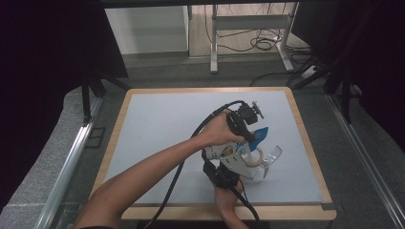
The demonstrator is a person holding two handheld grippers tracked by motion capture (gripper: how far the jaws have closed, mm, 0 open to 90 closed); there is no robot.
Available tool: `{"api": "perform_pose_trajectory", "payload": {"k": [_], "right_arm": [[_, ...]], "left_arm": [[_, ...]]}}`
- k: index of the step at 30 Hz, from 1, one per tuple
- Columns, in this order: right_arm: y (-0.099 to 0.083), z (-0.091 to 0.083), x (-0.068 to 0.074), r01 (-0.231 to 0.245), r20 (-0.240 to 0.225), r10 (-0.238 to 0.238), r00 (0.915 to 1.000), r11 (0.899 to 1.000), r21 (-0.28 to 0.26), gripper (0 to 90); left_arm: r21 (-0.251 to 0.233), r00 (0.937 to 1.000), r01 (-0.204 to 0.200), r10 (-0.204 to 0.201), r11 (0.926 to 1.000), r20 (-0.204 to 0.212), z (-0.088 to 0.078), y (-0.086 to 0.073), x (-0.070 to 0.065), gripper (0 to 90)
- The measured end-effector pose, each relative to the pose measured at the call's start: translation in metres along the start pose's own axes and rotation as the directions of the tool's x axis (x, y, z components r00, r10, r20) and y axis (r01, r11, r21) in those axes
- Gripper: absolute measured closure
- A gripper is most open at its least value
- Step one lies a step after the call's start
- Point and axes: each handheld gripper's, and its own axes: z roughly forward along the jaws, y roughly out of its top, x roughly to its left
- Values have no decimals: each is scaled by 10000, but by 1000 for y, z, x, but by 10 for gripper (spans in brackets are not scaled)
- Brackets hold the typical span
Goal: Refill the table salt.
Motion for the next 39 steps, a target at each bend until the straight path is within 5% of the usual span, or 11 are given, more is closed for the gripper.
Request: {"api": "perform_pose_trajectory", "payload": {"k": [39], "right_arm": [[1,0,-2,35,58,-35,10000,10000,19,527]], "left_arm": [[65,10000,-40,40,10000,36,3,2,-1,900]]}}
